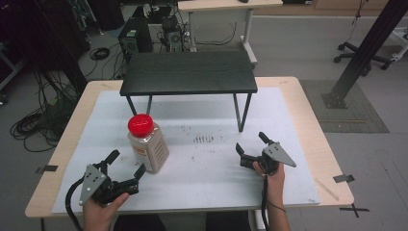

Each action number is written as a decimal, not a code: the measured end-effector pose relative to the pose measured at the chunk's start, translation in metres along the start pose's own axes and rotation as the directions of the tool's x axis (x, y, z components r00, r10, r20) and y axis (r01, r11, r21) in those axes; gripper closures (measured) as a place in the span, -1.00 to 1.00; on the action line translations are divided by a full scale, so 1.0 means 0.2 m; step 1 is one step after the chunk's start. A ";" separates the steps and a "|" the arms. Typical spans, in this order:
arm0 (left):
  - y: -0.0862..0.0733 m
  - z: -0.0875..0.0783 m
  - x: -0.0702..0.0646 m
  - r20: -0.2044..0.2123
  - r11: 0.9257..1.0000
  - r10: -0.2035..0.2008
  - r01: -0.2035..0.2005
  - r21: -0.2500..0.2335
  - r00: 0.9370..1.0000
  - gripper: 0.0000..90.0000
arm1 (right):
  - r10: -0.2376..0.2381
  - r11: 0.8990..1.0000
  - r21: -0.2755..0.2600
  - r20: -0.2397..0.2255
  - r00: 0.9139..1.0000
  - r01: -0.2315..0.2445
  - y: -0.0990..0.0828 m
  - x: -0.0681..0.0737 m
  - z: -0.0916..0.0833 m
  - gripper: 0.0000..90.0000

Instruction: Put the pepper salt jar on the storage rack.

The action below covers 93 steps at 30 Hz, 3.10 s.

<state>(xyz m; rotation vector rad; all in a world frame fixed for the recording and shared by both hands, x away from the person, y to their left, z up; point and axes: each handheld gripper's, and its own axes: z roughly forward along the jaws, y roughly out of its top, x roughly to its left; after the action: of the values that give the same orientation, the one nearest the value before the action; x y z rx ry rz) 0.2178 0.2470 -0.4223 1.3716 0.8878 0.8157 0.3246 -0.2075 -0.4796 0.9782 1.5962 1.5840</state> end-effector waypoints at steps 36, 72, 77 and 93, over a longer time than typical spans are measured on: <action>0.01 0.21 0.00 0.004 0.999 0.037 -0.037 0.008 0.999 -1.00 | 0.000 1.000 0.000 -0.001 1.000 0.000 0.00 0.00 0.00 -0.97; -0.01 0.35 -0.02 -0.034 1.000 0.027 -0.027 0.015 0.999 -1.00 | 0.003 1.000 -0.003 -0.003 1.000 -0.003 0.00 0.00 0.00 -0.97; -0.01 0.37 -0.02 -0.041 0.999 0.031 -0.030 0.018 0.999 -0.99 | 0.004 1.000 -0.004 -0.003 1.000 -0.004 0.00 0.00 0.00 -0.97; -0.02 0.38 -0.03 -0.055 0.999 0.034 -0.032 0.028 0.998 -0.98 | 0.002 1.000 -0.007 -0.004 1.000 -0.002 0.00 0.00 0.00 -0.97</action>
<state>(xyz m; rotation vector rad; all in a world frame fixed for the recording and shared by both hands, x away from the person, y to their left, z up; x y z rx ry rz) 0.2834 0.2068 -0.4257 1.3963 0.9247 0.8733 0.3243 -0.2082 -0.4798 0.9731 1.5917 1.5928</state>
